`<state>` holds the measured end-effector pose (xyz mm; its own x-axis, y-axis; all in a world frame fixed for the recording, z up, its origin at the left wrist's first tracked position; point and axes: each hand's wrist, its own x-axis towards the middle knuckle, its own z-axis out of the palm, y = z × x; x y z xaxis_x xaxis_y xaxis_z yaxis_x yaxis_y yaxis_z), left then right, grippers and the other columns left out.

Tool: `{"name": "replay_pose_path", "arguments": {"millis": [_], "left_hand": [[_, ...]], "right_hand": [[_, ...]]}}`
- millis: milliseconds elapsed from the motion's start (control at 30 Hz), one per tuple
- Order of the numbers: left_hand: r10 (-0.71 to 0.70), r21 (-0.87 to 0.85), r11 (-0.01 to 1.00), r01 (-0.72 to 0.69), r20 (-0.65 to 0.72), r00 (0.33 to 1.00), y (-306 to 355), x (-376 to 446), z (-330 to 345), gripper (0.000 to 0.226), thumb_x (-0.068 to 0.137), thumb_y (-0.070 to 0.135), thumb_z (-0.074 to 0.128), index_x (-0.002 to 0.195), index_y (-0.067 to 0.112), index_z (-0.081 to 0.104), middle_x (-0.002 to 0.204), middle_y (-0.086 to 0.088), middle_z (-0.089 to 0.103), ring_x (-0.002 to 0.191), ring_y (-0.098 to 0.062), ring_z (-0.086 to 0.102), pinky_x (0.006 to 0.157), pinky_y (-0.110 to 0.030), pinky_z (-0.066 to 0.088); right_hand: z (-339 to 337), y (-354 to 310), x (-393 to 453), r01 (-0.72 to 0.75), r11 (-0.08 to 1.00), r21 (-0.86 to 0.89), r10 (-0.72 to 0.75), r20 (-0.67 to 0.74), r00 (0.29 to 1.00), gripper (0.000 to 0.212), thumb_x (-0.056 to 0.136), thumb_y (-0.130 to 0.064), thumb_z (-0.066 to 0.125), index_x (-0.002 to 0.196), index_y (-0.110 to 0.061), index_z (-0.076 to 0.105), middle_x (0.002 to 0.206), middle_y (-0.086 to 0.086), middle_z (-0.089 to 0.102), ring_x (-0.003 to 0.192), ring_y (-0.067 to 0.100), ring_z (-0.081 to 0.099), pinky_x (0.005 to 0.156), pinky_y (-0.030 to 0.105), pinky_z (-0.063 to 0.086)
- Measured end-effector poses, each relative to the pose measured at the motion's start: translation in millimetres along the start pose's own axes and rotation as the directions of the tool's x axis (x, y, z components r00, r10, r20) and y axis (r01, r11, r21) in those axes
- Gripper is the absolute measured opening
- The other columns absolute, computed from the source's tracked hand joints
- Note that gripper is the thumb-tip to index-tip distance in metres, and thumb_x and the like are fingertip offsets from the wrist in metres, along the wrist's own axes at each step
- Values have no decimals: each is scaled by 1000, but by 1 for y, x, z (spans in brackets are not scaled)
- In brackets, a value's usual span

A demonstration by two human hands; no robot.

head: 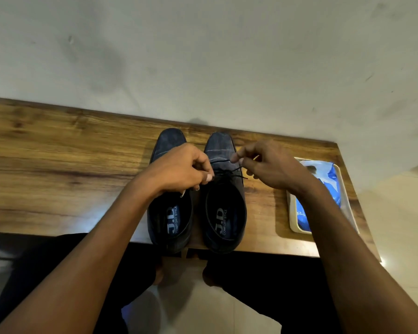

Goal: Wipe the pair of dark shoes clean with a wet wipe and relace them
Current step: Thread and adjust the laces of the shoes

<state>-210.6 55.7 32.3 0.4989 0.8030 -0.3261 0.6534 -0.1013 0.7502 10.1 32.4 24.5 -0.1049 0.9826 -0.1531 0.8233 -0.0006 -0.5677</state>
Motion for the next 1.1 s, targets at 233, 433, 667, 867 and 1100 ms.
{"name": "replay_pose_path", "arguments": {"millis": [233,433,667,867,1100], "left_hand": [[14,32,999,-13,-31,999,2,2,-5,7,85,13,77,85,20,77,69,1,74,59,-4,70,44,-17,46],[70,218,973,-79,52,996,4,2,-4,17,97,21,60,93,33,72,89,13,70,80,1,63,63,-18,43],[149,273,952,-140,-11,989,7,8,15,33,77,50,78,98,28,68,90,13,65,86,-3,62,75,-24,50],[175,306,942,-142,-84,981,10,10,20,11,83,30,80,91,23,76,86,8,71,82,-6,65,70,-27,52],[-105,-163,982,90,-87,991,12,14,23,19,94,17,67,80,7,75,67,-2,69,52,-9,62,38,-20,39]], "right_hand": [[-7,13,-21,19,992,-127,-17,12,1000,7,93,-27,74,92,-23,80,72,-15,68,67,-2,61,62,17,43],[-11,12,-31,100,988,-117,-108,-63,992,12,92,-31,75,86,-23,81,79,-18,69,75,-18,58,65,2,37],[-6,10,-30,135,985,-110,-145,-93,985,14,92,-32,75,93,-21,82,80,-8,77,75,5,68,77,33,57],[-5,10,-31,128,985,-114,-139,-92,986,12,92,-30,75,92,-21,82,81,-7,77,72,6,68,73,34,56],[-4,8,-38,139,981,-138,-142,-14,990,11,92,-29,75,99,-23,82,84,-8,78,73,7,68,74,33,56]]}}
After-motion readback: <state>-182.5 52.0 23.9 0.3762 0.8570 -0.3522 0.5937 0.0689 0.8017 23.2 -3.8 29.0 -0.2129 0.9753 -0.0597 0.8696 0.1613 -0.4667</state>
